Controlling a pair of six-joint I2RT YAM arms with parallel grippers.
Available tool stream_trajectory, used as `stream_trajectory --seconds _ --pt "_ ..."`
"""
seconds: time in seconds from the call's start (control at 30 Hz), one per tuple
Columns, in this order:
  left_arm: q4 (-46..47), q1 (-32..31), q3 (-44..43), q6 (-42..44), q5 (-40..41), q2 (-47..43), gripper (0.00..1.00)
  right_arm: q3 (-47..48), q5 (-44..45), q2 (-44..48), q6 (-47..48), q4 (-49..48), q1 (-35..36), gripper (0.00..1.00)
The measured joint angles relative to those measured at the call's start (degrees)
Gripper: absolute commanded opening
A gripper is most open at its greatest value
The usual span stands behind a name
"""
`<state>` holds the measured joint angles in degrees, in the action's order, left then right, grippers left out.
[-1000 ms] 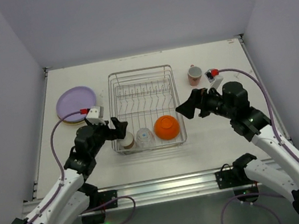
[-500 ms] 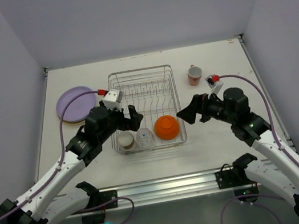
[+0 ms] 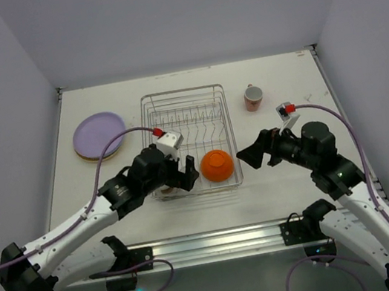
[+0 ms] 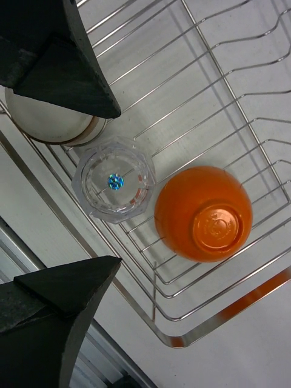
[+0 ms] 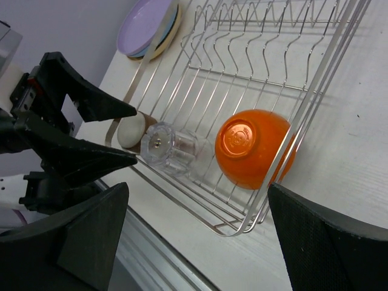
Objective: Unload the mixed dishes from the dish rack
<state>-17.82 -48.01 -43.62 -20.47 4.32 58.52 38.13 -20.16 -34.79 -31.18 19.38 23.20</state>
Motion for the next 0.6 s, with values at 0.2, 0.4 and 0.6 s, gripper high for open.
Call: stream_trajectory --seconds 0.2,0.4,0.6 --pt "-0.6 -6.3 0.0 -2.1 3.5 2.8 1.0 0.0 -0.1 -0.5 0.4 2.3 0.0 0.99" --pt "-2.1 -9.9 -1.2 -4.2 9.4 5.9 1.0 0.1 -0.3 -0.5 0.6 2.5 0.0 0.99" --pt "-5.6 -10.3 -1.9 -6.8 15.9 7.1 1.0 0.1 -0.3 -0.3 0.7 2.5 0.0 0.99"
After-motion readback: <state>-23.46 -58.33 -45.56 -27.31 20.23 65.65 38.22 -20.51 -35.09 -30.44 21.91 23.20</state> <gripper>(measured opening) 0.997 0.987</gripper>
